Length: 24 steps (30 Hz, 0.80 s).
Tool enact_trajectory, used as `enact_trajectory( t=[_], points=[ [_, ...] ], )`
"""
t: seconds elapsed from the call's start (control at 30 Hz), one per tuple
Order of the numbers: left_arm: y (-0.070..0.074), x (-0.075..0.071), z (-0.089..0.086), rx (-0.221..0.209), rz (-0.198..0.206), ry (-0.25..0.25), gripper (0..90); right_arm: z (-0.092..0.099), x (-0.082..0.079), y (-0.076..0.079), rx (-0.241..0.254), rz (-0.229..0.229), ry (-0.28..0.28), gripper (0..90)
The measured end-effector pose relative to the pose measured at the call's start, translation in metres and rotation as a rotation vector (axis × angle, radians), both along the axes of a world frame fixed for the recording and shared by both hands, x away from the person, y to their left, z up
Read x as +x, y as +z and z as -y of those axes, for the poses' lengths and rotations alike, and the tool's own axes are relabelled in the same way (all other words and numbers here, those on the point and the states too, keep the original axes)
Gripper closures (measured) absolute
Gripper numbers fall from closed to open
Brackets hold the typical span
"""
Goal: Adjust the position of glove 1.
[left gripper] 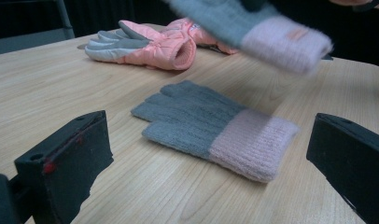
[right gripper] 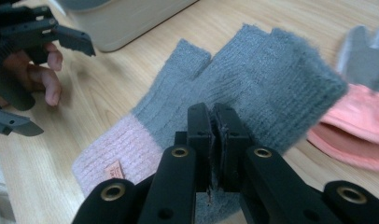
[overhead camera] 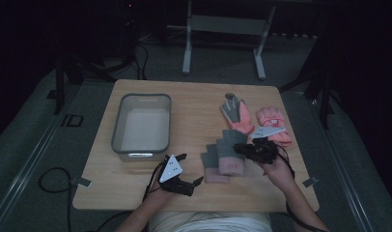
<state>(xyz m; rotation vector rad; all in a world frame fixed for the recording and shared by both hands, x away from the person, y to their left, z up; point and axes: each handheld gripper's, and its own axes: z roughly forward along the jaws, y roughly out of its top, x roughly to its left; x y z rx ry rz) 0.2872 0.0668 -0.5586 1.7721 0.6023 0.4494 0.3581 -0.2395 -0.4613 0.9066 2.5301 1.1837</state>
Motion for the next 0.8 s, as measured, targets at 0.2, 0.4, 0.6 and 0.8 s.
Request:
enact_trajectory(
  t=[0.2, 0.4, 0.6, 0.8],
  points=[
    [0.000, 0.000, 0.000, -0.002, -0.001, -0.001, 0.0, -0.024, 0.003, -0.017, 0.004, -0.050, 0.040, 86.1],
    [0.000, 0.000, 0.000, 0.000, 0.001, -0.003, 0.0, -0.034, 0.008, -0.037, -0.015, -0.092, 0.051, 86.1],
    [0.000, 0.000, 0.000, -0.001, -0.001, -0.003, 0.0, -0.035, 0.016, -0.051, -0.036, -0.119, 0.048, 85.9],
    [0.000, 0.002, 0.001, 0.010, -0.021, -0.006, 0.0, -0.039, 0.021, -0.061, -0.064, -0.132, 0.048, 85.4]
  ],
)
